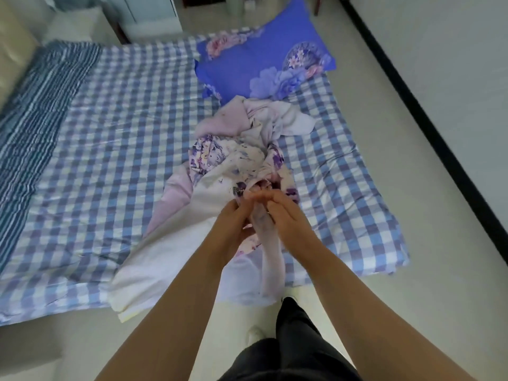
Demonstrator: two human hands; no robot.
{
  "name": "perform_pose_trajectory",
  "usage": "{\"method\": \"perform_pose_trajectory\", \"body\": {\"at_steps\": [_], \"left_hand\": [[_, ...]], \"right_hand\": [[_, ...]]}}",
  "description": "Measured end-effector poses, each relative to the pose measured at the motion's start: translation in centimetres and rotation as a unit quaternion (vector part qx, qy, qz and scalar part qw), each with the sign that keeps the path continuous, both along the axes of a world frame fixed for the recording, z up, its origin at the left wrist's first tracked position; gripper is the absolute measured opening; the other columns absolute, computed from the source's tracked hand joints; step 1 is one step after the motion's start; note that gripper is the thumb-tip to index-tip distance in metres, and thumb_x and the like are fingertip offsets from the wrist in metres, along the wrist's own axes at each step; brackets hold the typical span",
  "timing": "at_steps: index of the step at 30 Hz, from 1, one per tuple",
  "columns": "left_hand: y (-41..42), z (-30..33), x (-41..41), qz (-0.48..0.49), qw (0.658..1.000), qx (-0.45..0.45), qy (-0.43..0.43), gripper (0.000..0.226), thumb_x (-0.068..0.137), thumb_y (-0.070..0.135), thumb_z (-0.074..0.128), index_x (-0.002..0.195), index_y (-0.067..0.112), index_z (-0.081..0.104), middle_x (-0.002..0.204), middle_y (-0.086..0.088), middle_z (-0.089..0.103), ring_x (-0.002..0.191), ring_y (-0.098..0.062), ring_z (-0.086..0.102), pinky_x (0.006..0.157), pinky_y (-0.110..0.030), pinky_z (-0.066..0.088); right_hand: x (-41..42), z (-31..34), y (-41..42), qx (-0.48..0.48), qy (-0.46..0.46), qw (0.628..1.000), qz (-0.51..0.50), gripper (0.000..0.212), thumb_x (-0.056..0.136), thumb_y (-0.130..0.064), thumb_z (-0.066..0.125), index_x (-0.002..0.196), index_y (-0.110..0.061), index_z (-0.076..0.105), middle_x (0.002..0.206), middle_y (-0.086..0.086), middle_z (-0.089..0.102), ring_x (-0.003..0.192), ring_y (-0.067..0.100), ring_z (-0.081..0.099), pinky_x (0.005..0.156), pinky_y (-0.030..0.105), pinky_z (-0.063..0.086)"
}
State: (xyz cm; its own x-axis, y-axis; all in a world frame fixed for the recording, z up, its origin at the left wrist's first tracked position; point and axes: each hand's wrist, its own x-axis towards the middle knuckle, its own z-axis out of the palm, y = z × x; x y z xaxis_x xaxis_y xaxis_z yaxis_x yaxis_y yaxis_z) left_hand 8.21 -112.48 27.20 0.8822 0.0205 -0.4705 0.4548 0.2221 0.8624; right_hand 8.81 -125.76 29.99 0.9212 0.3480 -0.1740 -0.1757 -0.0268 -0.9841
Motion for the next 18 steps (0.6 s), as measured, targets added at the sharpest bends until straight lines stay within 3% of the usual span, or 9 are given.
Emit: {"method": "perform_pose_trajectory", "body": {"at_steps": [2,4,7,10,12,13,16,18], "left_hand": [[0.3,0.7,-0.8,0.035,0.997,0.063,-0.019,0.026,0.098,0.026,0.051,0.11,0.006,0.064,0.104,-0.013,0.071,0.1,-0.028,0.067,0.086,-0.042,0.055],[0.6,1.8,-1.3,0.074,0.99,0.119,-0.026,0.022,0.097,0.02,0.053,0.105,0.005,0.067,0.101,-0.013,0.071,0.1,-0.031,0.066,0.092,-0.047,0.052],[0.9,4.4,-1.7,0.09,0.986,0.138,-0.029,0.019,0.098,0.017,0.048,0.099,0.014,0.066,0.096,-0.007,0.07,0.093,-0.024,0.066,0.084,-0.038,0.053],[0.9,7.0,-2.2,0.076,0.986,0.138,-0.052,0.012,0.099,0.014,0.045,0.103,0.012,0.057,0.088,-0.001,0.062,0.08,-0.015,0.06,0.075,-0.031,0.05],[1.0,8.2,-2.3,0.083,0.988,0.118,-0.06,0.014,0.1,0.013,0.045,0.095,0.015,0.058,0.091,-0.002,0.062,0.082,-0.014,0.06,0.079,-0.03,0.05],[1.1,8.7,-2.2,0.096,0.988,0.111,-0.057,0.017,0.1,0.014,0.044,0.095,0.015,0.06,0.094,-0.004,0.065,0.087,-0.017,0.061,0.085,-0.031,0.049],[1.8,9.8,-1.3,0.128,0.988,0.08,-0.043,0.025,0.098,0.017,0.047,0.114,0.006,0.062,0.107,-0.011,0.067,0.1,-0.025,0.064,0.093,-0.036,0.049],[2.5,10.5,-0.8,0.149,0.987,0.018,-0.053,0.024,0.097,0.018,0.048,0.107,0.008,0.067,0.103,-0.007,0.07,0.093,-0.016,0.068,0.088,-0.027,0.052]], "right_hand": [[-0.2,1.2,0.2,0.047,0.046,0.998,-0.007,0.028,0.099,-0.012,0.042,0.105,-0.027,0.065,0.11,-0.004,0.068,0.104,0.009,0.064,0.092,0.027,0.052],[-0.1,1.4,0.3,0.117,0.11,0.984,-0.077,0.023,0.098,-0.007,0.044,0.111,-0.014,0.061,0.112,0.008,0.066,0.094,0.02,0.066,0.078,0.029,0.056],[-0.4,1.2,-0.5,0.07,0.139,0.972,-0.176,0.032,0.095,-0.013,0.054,0.126,-0.019,0.049,0.121,0.002,0.057,0.104,0.015,0.057,0.086,0.032,0.05],[-1.3,1.1,-0.5,0.023,0.196,0.979,-0.057,0.03,0.088,-0.034,0.064,0.116,-0.027,0.056,0.102,-0.009,0.063,0.107,0.009,0.057,0.089,0.027,0.045],[-1.7,0.6,0.0,0.043,0.252,0.967,-0.001,0.037,0.083,-0.04,0.067,0.114,-0.022,0.06,0.108,-0.004,0.067,0.105,0.015,0.06,0.098,0.038,0.047],[-1.7,0.6,0.4,0.065,0.257,0.964,-0.011,0.036,0.086,-0.035,0.066,0.115,-0.016,0.06,0.108,0.001,0.067,0.099,0.017,0.062,0.096,0.041,0.048],[-0.3,2.1,0.7,0.06,0.201,0.971,-0.114,0.014,0.095,-0.025,0.056,0.1,-0.014,0.063,0.094,0.006,0.066,0.079,0.017,0.063,0.072,0.03,0.053],[1.7,4.0,-0.3,0.008,0.127,0.979,-0.158,0.017,0.097,-0.026,0.051,0.087,-0.016,0.06,0.081,0.004,0.062,0.067,0.013,0.058,0.058,0.024,0.048]]}}
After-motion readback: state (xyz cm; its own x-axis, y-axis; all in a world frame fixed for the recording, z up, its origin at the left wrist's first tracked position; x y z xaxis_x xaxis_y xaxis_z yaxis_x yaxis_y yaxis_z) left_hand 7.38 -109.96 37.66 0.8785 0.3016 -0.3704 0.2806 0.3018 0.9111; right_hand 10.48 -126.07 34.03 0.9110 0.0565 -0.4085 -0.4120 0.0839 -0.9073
